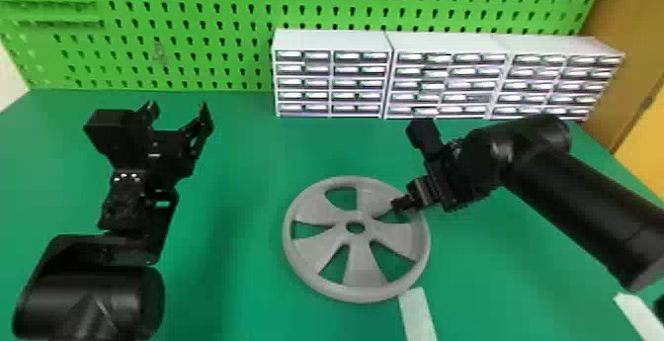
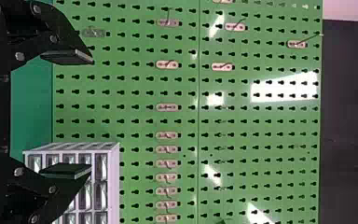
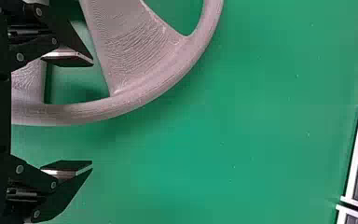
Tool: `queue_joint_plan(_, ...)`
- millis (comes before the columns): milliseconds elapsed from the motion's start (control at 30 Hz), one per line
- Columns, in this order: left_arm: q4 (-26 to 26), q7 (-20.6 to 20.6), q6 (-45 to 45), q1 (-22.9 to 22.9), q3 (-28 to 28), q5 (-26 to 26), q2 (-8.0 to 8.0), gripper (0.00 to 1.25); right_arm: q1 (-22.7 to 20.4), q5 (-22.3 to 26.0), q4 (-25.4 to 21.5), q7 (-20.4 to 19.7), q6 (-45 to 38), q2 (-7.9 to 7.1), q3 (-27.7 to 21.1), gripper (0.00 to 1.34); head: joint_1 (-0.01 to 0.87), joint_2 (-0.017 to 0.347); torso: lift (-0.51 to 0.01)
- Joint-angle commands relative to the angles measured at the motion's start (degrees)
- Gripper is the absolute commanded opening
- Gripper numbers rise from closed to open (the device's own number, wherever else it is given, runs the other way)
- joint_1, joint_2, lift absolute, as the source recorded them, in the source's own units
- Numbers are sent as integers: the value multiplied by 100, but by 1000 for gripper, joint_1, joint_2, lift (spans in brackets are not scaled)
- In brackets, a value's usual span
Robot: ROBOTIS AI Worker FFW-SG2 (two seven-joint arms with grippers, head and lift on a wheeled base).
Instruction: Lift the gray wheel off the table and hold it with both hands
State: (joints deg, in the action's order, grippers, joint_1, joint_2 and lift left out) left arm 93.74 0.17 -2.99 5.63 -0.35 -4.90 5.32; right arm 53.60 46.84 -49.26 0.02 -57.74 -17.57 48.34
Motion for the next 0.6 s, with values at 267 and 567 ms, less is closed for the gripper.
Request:
queue_joint_plan(267, -5, 0, 0, 0, 0, -2, 4, 813, -51, -52, 74, 16, 79, 52, 17, 793, 711, 15, -98)
queue_joint_plan(567, 4, 0, 0, -9, 0, -2, 4, 813, -69, -122, 74, 16, 44, 43, 17, 588, 711, 15, -98)
